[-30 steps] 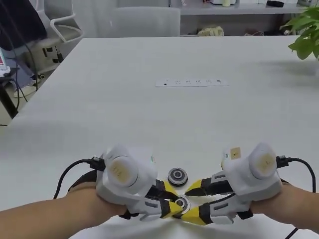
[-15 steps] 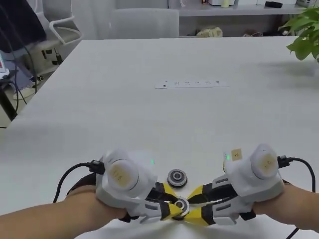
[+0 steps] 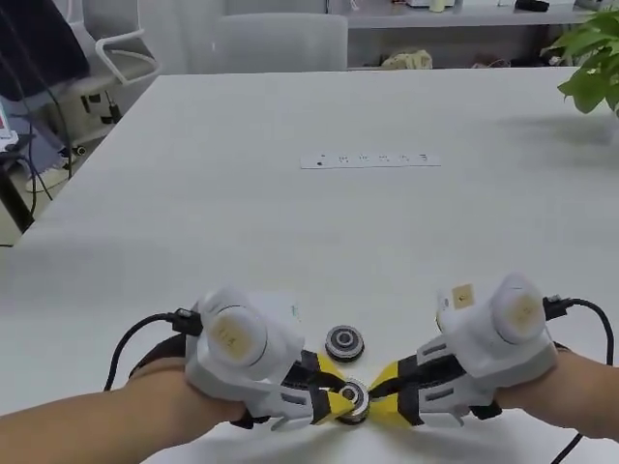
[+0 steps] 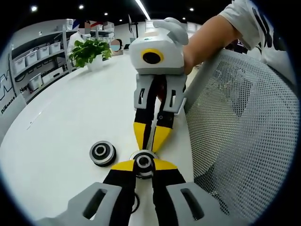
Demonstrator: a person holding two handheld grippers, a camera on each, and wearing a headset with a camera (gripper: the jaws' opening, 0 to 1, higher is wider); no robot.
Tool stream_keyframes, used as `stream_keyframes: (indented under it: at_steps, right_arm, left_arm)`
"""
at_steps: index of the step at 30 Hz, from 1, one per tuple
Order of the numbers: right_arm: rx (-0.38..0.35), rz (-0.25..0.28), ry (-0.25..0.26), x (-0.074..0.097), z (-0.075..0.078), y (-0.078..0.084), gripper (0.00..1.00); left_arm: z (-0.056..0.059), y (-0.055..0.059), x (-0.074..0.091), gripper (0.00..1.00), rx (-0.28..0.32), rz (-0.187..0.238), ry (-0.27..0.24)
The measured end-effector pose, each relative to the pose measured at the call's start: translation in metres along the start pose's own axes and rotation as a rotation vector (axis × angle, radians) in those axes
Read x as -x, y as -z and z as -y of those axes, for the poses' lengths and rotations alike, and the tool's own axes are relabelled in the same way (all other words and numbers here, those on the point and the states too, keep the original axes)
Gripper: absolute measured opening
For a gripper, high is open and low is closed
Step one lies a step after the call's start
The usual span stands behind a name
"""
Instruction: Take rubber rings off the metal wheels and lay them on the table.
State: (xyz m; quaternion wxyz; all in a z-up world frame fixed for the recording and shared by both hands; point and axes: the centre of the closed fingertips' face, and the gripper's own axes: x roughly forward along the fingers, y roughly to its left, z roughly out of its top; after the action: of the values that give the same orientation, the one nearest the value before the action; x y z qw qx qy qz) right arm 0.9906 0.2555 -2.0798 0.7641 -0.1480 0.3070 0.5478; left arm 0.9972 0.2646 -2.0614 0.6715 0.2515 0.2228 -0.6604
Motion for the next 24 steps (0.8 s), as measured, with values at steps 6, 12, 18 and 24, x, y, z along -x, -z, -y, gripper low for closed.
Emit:
stream_keyframes:
  at_steps: [6, 12, 18, 24]
  right_arm:
    - [-0.033, 0.003, 0.0, -0.0012, 0.0, -0.0009, 0.02]
    - [-0.074, 0.007, -0.005, -0.0016, -0.0003, 0.0, 0.01]
    - [-0.099, -0.003, 0.001, -0.0019, 0.0004, 0.0009, 0.0]
    - [-0.111, 0.0, -0.009, -0.0018, 0.0012, 0.0009, 0.0]
  left_arm:
    - [-0.0005, -0.0002, -0.0001, 0.07, 0.001, -0.002, -0.001]
    - [-0.0005, -0.0001, -0.0001, 0.07, 0.002, -0.002, -0.002]
    - [-0.0005, 0.0001, -0.0001, 0.07, -0.001, -0.004, -0.003]
    - [-0.0006, 0.0001, 0.0001, 0.07, 0.001, 0.002, -0.004]
